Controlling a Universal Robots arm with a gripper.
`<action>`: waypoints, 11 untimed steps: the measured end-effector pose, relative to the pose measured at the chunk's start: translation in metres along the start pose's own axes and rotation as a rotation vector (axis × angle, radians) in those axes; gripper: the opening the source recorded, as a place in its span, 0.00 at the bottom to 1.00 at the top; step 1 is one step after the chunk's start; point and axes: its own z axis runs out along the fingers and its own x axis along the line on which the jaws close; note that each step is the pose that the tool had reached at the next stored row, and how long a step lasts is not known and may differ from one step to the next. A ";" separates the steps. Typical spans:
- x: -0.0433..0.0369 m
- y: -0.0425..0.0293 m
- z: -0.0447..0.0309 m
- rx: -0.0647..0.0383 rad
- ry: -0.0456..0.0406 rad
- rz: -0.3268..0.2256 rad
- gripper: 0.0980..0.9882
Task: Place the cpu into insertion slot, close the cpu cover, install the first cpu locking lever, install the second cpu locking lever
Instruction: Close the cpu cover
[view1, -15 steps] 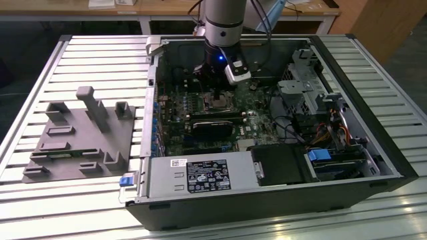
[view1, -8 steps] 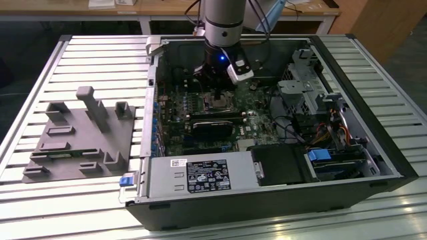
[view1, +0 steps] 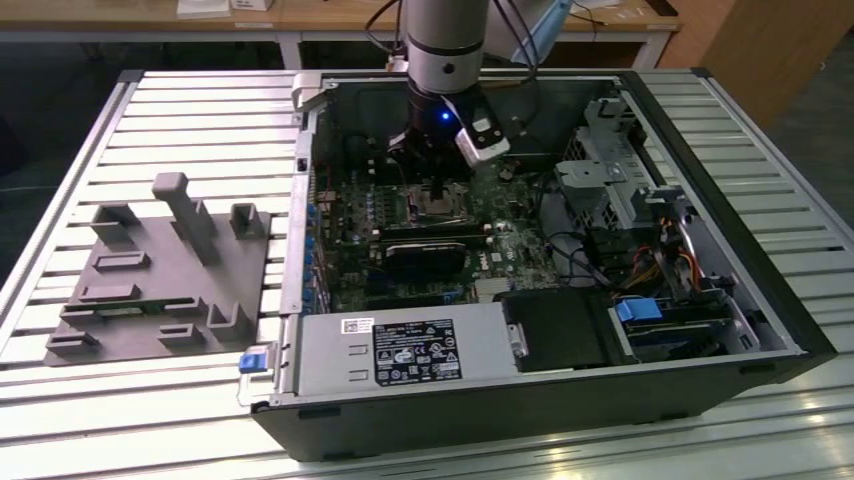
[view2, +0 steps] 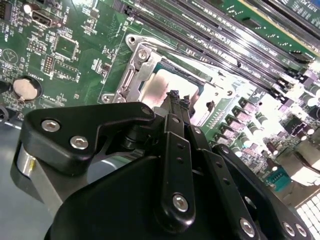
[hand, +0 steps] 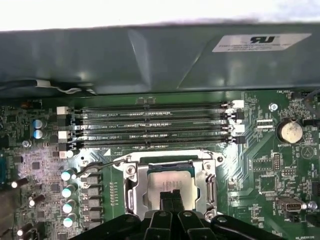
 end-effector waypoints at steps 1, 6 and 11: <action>0.0001 0.0000 0.0000 -0.002 -0.0009 0.000 0.00; 0.0001 -0.0001 0.0000 -0.007 -0.0007 0.000 0.00; 0.0001 -0.0005 0.0005 -0.031 0.0005 0.007 0.00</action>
